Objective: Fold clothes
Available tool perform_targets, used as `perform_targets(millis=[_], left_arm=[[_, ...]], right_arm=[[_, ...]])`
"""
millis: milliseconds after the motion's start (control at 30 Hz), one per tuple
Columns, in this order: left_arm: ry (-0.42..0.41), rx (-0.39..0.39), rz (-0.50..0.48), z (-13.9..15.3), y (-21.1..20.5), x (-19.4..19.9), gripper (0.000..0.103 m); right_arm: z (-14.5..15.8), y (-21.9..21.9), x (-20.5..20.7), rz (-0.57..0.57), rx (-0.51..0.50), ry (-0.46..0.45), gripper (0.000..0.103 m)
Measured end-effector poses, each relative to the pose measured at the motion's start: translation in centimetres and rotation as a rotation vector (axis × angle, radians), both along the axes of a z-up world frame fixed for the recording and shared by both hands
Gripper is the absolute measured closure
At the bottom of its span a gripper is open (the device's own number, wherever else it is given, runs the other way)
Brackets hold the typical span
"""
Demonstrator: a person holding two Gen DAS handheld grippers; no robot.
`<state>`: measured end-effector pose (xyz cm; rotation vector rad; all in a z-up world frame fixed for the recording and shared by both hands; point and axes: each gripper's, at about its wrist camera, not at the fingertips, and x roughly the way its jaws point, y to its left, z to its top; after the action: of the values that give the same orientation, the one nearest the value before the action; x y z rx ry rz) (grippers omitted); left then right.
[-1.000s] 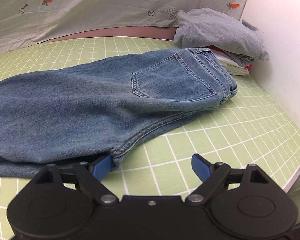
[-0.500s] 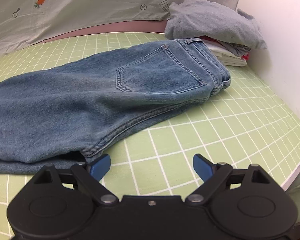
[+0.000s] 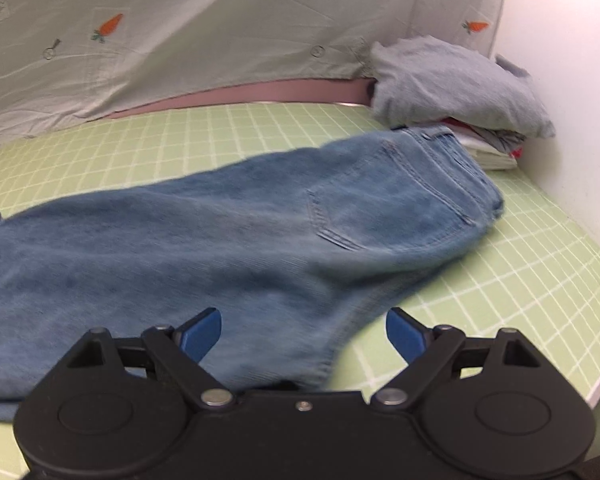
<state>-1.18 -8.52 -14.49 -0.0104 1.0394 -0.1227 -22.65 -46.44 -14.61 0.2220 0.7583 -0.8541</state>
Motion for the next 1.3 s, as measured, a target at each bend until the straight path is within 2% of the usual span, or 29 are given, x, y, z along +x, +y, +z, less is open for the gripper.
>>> perform_targets(millis=[133,233,367,600,667,767,800,867,933,1033,1100,1167,1233,1300], left_arm=[[0.018,0.052,-0.009,-0.4,2.7,1.2,0.036],[0.021,0.09,-0.025,-0.5,4.3,2.1,0.022],[0.024,0.109,-0.073,-0.9,5.9,2.8,0.011],[0.091,0.13,-0.124,-2.6,7.7,3.8,0.006],[0.099,0.117,-0.124,-2.7,8.3,4.0,0.003],[0.119,0.09,-0.11,-2.9,9.1,4.5,0.0],[0.123,0.074,-0.105,-2.9,9.4,4.6,0.0],[0.122,0.072,-0.108,-2.9,9.4,4.7,0.0],[0.12,0.073,-0.109,-2.8,9.3,4.7,0.0],[0.121,0.071,-0.104,-2.8,9.3,4.8,0.0],[0.121,0.071,-0.101,-2.8,9.3,4.8,0.0],[0.12,0.07,-0.098,-2.9,9.3,4.8,0.0],[0.12,0.069,-0.091,-2.9,9.3,4.8,0.0],[0.123,0.068,-0.084,-2.9,9.3,4.8,0.0]], right_arm=[[-0.4,3.2,4.5,0.056,0.027,-0.031,0.013],[-0.9,6.3,8.0,0.106,0.035,-0.029,0.013],[-1.4,10.6,11.8,0.2,0.022,-0.007,0.012],[-2.4,15.2,15.4,0.294,0.078,-0.019,0.015],[-2.8,15.7,15.8,0.305,0.105,-0.014,0.022],[-3.3,15.9,16.2,0.32,0.157,-0.017,0.041],[-3.4,16.0,16.4,0.331,0.169,-0.015,0.053],[-3.4,16.4,16.6,0.375,0.169,-0.011,0.066],[-3.3,16.9,16.7,0.421,0.163,-0.008,0.086],[-2.4,17.1,16.3,0.434,0.155,-0.02,0.087],[-0.4,17.2,15.2,0.43,0.143,-0.071,0.087],[1.9,17.6,13.8,0.441,0.089,-0.107,0.087],[2.5,17.8,12.9,0.447,0.03,-0.077,0.087],[0.6,17.5,12.4,0.424,0.056,0.007,0.087]])
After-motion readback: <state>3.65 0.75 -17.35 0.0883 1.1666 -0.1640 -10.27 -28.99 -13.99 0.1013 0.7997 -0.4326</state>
